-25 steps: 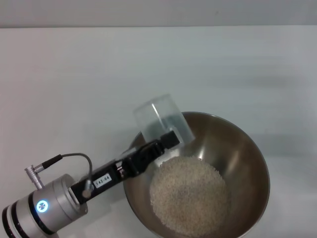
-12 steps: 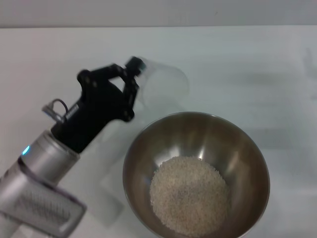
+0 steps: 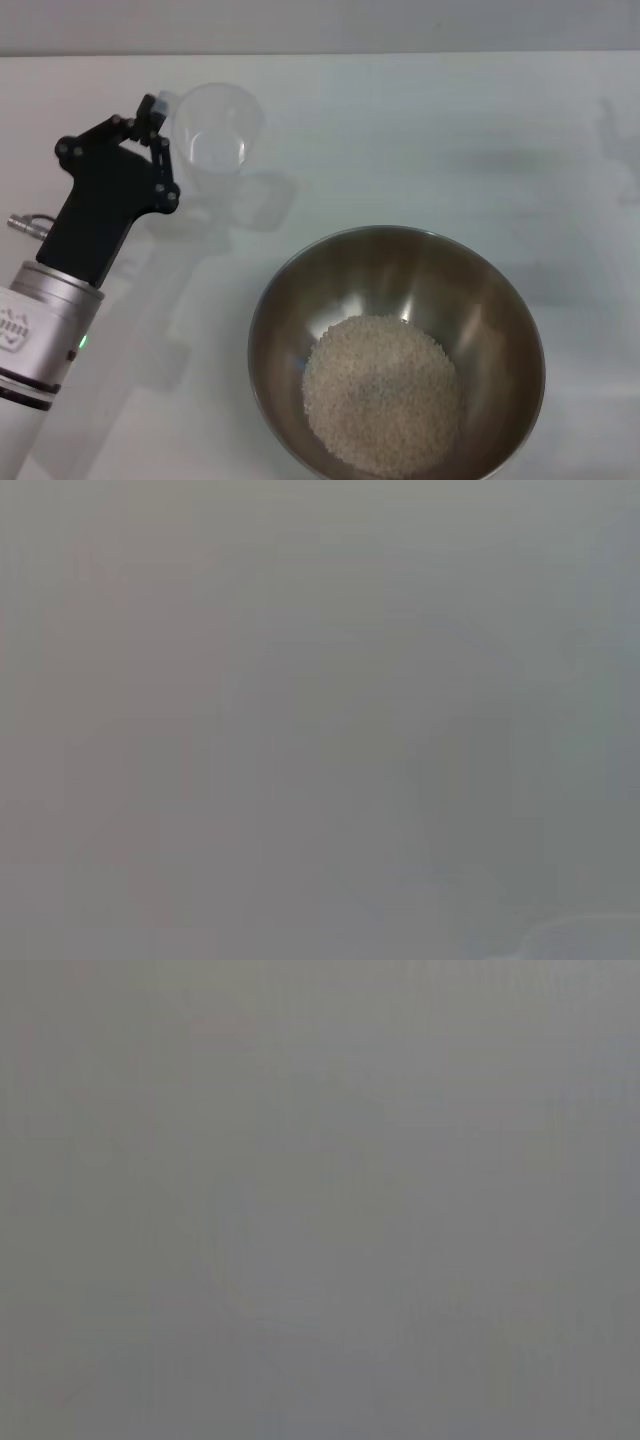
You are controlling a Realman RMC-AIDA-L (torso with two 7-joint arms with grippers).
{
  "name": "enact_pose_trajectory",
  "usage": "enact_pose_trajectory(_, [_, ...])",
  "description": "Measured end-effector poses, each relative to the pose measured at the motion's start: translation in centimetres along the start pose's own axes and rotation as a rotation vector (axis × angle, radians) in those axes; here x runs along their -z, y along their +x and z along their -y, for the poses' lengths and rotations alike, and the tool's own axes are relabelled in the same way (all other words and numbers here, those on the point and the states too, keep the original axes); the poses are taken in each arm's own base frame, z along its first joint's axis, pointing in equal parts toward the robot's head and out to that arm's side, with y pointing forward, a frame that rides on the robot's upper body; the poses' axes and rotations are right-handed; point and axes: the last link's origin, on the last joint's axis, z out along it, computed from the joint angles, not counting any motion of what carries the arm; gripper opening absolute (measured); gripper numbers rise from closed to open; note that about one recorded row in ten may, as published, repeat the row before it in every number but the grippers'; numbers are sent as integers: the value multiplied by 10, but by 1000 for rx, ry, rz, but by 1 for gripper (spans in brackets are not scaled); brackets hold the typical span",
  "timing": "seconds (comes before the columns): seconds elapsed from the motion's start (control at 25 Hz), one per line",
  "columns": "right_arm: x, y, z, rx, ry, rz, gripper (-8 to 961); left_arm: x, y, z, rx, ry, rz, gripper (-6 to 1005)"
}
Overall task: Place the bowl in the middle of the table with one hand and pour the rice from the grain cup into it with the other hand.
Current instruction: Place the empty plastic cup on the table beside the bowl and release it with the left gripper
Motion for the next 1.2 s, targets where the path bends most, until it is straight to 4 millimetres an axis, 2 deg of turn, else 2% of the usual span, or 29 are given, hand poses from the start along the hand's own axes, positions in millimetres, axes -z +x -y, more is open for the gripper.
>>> enact_pose_trajectory(0.08, [0,-1,0,1,-2,4,557,1,-4,1,31,10,26,136])
enact_pose_trajectory(0.2, [-2,-1,-1,-3,-4,9,557,2,-22,2,111,20,149,139])
enact_pose_trajectory(0.48, [-5,-6,-1,-7,-5,34,557,0,-41,3,159,32,288,147])
enact_pose_trajectory(0.96, [-6,-13,-3,-16,-8,80,557,-7,-52,6,183,28,358,161])
enact_pose_trajectory(1.2, [-5,-15,-3,-18,-11,97,557,-4,-57,6,207,30,390,167])
